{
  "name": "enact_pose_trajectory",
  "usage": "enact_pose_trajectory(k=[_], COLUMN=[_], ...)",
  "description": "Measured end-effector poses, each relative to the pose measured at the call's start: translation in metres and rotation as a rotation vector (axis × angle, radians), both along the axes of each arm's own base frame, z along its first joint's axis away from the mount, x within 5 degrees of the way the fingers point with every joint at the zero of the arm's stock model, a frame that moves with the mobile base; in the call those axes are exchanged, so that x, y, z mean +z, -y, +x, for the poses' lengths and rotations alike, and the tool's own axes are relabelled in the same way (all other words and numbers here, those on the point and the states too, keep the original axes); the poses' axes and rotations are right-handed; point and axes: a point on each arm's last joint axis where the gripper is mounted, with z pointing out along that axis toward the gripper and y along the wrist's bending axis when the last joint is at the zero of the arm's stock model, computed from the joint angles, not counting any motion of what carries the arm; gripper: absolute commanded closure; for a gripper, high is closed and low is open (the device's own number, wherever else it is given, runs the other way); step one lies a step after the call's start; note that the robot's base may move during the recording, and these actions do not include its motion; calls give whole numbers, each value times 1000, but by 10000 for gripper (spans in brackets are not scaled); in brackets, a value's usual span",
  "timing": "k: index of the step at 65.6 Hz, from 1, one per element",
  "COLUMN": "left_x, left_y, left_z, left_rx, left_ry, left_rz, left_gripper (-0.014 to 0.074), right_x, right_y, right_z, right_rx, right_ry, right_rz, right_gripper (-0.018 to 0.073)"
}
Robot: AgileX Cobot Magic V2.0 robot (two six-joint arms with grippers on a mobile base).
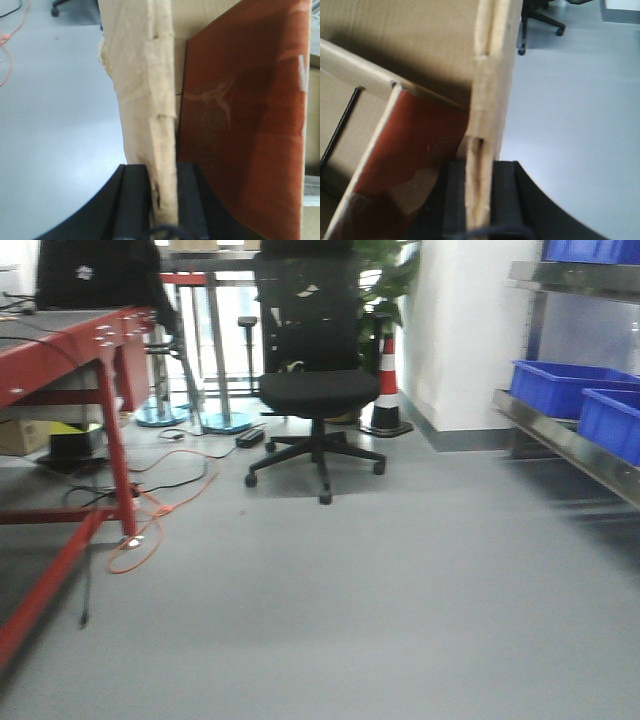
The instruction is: Stack two boxes on right shelf middle
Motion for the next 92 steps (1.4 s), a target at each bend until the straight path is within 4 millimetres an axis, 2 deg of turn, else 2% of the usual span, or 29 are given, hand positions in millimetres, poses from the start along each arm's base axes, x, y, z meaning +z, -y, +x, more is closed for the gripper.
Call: enact_pose_trajectory(k=[43,92], left_x=[-1,-2], left_y=[-2,-2], left_z=[2,4], left_rx=[20,21], left_ry=[3,0], left_rz=[20,23], left_gripper=[708,708], right_x=[-16,-16], right_y=[-10,-10], right_z=[33,34], right_rx=[3,2], right_ry=[-14,-11], right_rz=[24,25], right_gripper=[712,712])
